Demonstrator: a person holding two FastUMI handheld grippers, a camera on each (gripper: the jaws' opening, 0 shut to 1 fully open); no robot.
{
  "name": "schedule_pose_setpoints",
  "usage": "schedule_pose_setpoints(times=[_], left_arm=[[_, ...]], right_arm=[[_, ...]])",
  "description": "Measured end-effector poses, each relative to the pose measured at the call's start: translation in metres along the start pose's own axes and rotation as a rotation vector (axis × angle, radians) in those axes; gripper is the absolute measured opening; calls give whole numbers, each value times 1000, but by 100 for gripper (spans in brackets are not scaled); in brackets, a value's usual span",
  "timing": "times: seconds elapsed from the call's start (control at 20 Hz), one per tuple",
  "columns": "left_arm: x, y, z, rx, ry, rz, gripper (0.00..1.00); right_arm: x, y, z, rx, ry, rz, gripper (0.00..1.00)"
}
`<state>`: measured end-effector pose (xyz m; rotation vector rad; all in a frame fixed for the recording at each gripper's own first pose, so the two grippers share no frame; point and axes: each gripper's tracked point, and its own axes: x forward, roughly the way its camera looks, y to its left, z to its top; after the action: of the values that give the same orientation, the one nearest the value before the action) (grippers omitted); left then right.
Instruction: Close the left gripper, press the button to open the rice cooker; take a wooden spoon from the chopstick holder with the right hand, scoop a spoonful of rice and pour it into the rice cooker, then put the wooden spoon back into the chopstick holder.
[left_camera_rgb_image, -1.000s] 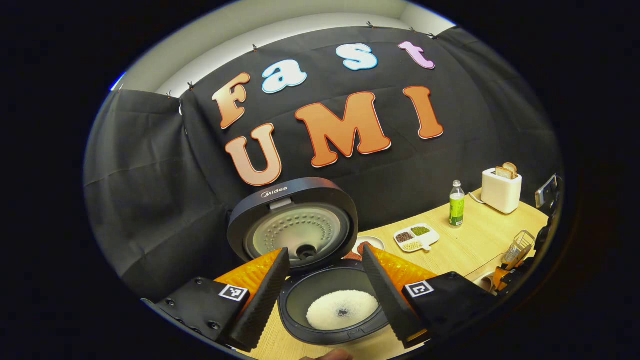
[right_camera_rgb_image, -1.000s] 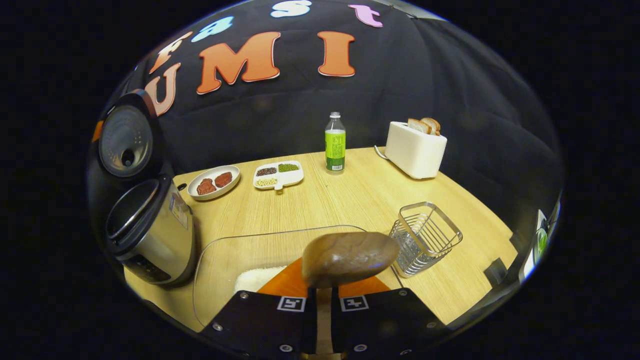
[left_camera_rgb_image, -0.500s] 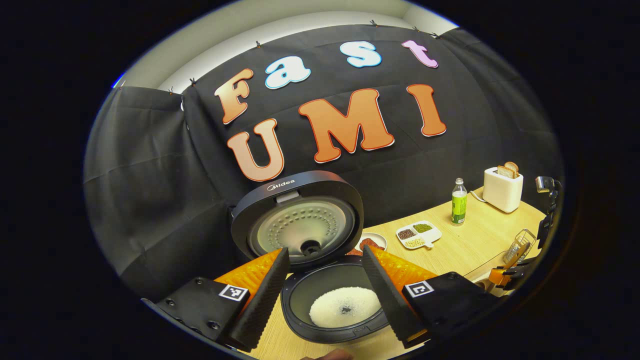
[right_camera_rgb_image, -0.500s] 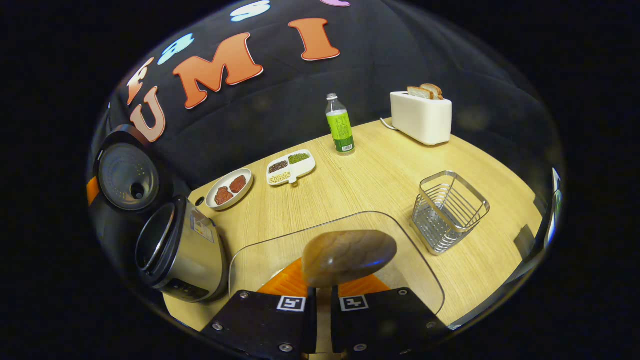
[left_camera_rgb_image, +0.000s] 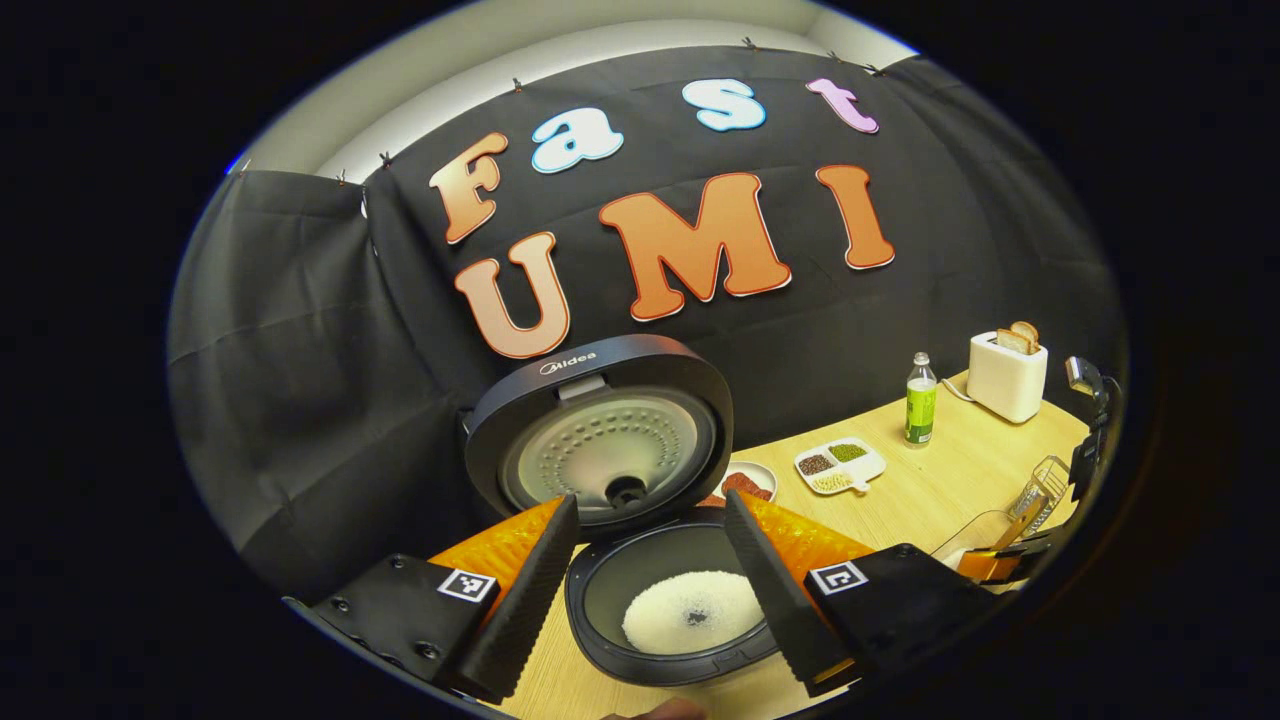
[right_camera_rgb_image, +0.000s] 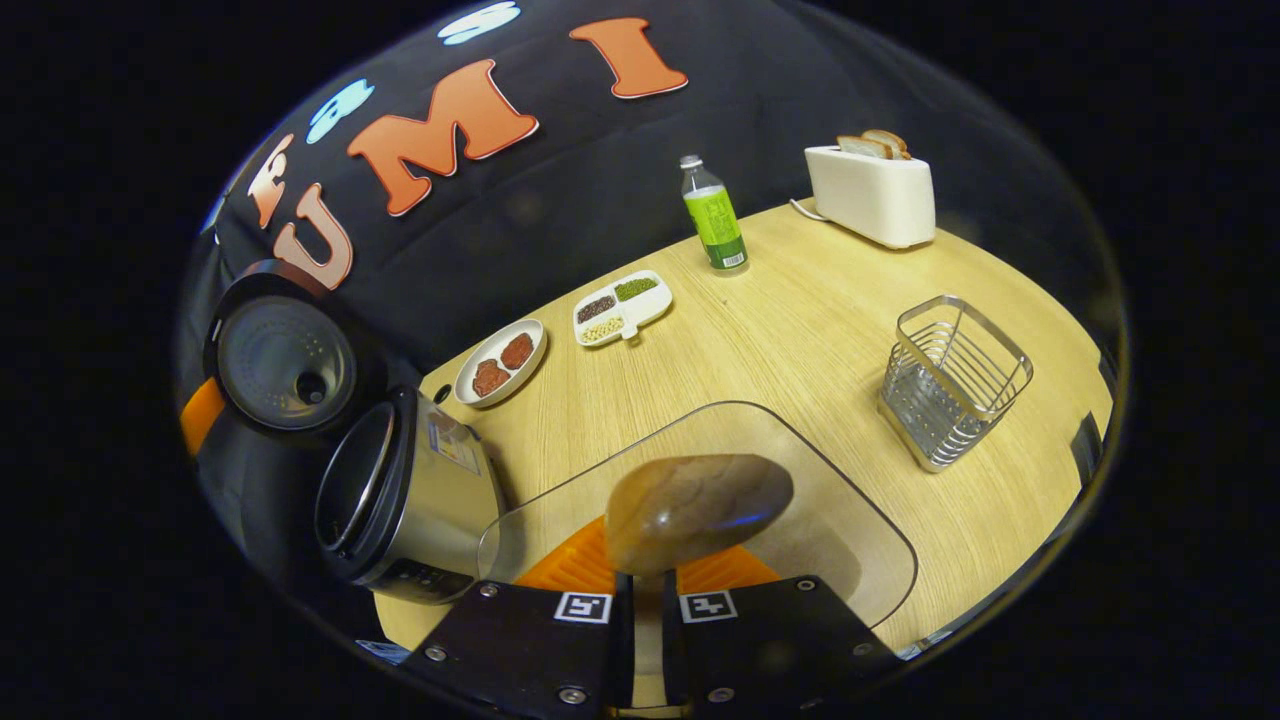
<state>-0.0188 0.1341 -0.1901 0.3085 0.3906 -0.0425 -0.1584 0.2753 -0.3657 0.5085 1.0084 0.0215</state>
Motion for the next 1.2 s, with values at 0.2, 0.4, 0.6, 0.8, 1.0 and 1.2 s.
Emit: schedule_pose_setpoints(times=[0.2,0.4,0.6,0.8,1.0,1.2], left_arm=[[-1,3,-2,-8,7,11,98],[-3,4,-6,-19,24,21,98],[-7,4,-3,-14,20,29,98],[-6,-2,5,-3,15,33,98],[-8,-9,13,-13,13,40,98],[-11,-22,20,-30,15,43,98]], right_arm=[[2,14,-3,13,36,71,11],[5,20,-5,89,84,144,11],[7,24,-7,155,126,224,11],[1,19,-3,202,156,290,11],[-1,5,5,286,167,346,11],[-8,-19,20,379,172,381,10]])
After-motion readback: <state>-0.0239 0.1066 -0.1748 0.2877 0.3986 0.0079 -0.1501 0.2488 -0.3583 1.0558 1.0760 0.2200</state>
